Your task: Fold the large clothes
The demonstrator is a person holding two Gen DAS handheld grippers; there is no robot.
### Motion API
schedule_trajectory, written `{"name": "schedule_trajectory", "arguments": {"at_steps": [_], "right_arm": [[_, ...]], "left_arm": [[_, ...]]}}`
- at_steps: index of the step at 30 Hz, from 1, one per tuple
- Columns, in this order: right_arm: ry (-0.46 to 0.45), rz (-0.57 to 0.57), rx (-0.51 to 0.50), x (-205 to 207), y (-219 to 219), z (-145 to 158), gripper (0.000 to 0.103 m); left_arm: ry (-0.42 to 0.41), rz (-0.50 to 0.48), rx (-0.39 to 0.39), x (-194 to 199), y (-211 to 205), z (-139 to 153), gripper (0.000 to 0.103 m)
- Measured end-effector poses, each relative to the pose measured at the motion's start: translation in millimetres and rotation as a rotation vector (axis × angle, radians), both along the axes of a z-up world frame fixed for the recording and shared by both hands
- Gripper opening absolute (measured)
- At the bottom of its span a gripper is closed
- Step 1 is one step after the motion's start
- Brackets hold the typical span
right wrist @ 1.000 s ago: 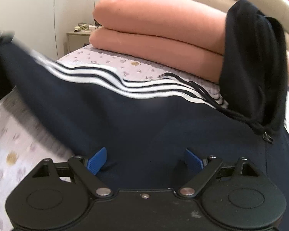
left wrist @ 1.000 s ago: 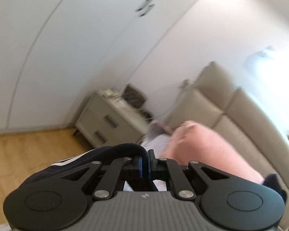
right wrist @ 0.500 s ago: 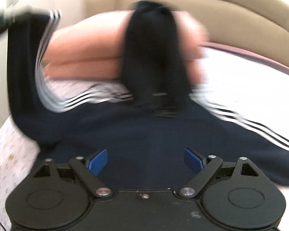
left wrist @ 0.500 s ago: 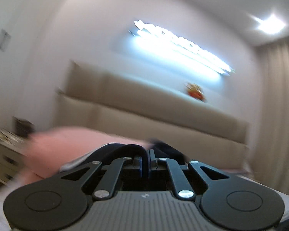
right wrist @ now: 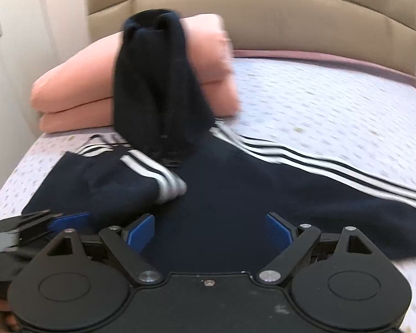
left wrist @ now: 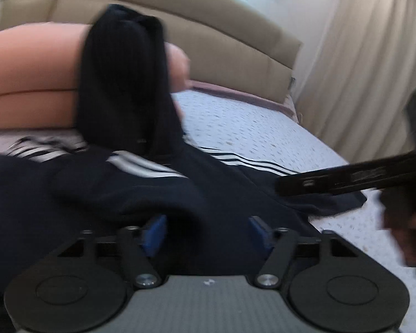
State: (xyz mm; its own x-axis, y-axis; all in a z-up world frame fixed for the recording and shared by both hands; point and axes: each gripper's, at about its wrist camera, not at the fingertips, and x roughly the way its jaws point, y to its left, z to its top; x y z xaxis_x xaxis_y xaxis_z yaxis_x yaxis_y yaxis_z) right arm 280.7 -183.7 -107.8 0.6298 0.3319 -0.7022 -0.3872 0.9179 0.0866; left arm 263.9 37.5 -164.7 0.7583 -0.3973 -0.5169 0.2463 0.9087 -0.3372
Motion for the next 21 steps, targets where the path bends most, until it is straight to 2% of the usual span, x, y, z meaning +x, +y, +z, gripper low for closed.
{"name": "schedule_trajectory", "arguments": {"at_steps": [3, 4, 7, 8, 10, 13, 14, 15, 16, 17, 18, 19, 21], "right_arm": [[-0.007, 0.141, -0.034, 7, 49, -10, 0.103], [-0.007, 0.197, -0.056, 12, 74, -15, 0.103], [0.052, 0.279, -0.135, 21, 130, -29, 0.103], [0.076, 0.296, -0.158, 26, 146, -37, 0.103], [0.081, 0.317, -0.203, 34, 168, -53, 0.103], [0.076, 0.33, -0.322, 45, 188, -77, 0.102], [0.069, 0.332, -0.307, 47, 186, -80, 0.095], [0.055, 0.318, -0.253, 47, 179, -77, 0.079], [0.045, 0.296, -0.217, 44, 171, -70, 0.031], [0.053, 0.292, -0.156, 44, 163, -62, 0.017], [0.03, 0.27, -0.083, 40, 150, -50, 0.016], [-0.012, 0.242, -0.019, 35, 137, -37, 0.015], [-0.129, 0.165, 0.171, 23, 90, -1, 0.014]], "left_arm": [[0.04, 0.089, -0.007, -4, 57, 12, 0.072], [0.048, 0.122, 0.009, -1, 76, 14, 0.075], [0.071, 0.219, 0.146, 35, 126, 11, 0.081], [0.099, 0.223, 0.163, 49, 141, 7, 0.081], [0.191, 0.195, 0.092, 78, 168, -10, 0.081], [0.327, 0.199, -0.113, 112, 202, -42, 0.08], [0.353, 0.2, -0.157, 114, 205, -47, 0.078], [0.348, 0.208, -0.189, 117, 209, -54, 0.068], [0.304, 0.212, -0.205, 119, 210, -57, 0.036], [0.281, 0.21, -0.202, 121, 209, -58, 0.014], [0.261, 0.212, -0.209, 122, 210, -57, 0.009], [0.219, 0.231, -0.22, 119, 210, -55, 0.009], [0.062, 0.247, -0.236, 98, 207, -44, 0.009]]}}
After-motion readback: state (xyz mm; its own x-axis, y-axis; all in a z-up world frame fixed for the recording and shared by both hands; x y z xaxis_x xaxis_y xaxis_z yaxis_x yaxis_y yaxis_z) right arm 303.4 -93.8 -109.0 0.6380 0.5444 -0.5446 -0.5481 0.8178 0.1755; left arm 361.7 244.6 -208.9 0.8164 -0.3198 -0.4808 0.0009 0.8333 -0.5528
